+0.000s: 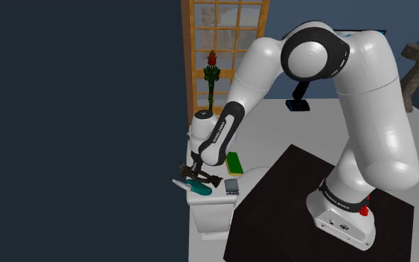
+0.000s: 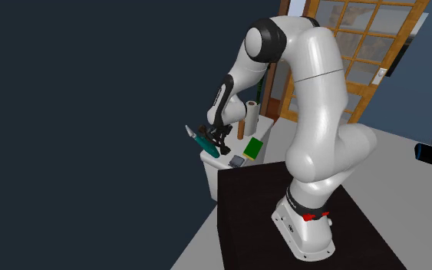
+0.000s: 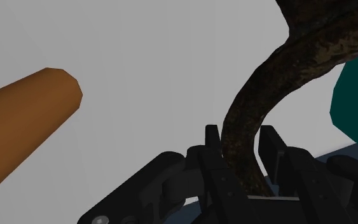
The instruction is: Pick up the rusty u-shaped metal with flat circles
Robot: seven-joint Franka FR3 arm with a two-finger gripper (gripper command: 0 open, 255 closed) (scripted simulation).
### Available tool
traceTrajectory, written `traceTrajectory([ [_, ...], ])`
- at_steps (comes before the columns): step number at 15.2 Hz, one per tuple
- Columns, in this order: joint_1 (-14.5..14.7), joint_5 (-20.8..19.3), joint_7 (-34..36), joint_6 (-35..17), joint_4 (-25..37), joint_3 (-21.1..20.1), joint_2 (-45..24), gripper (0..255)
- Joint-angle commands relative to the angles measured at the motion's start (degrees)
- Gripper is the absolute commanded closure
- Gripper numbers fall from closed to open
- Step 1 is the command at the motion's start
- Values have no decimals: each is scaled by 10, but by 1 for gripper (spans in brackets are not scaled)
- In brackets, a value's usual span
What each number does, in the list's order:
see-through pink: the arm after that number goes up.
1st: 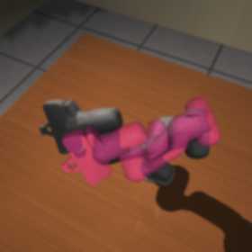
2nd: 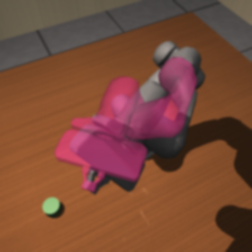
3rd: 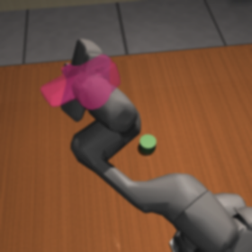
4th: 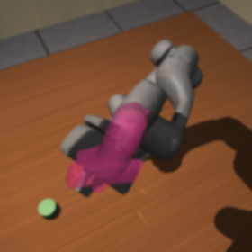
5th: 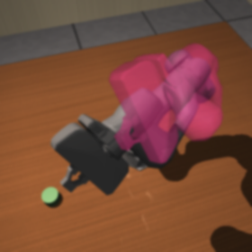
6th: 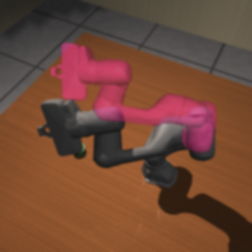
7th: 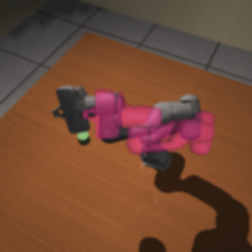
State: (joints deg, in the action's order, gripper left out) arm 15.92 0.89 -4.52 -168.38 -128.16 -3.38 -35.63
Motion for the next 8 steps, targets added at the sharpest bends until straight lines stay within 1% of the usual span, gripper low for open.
traceTrajectory([
  [1, 0, 0, 0, 8, -6, -1, 14, 255],
  [8, -3, 3, 0, 47, -24, -4, 71, 255],
])
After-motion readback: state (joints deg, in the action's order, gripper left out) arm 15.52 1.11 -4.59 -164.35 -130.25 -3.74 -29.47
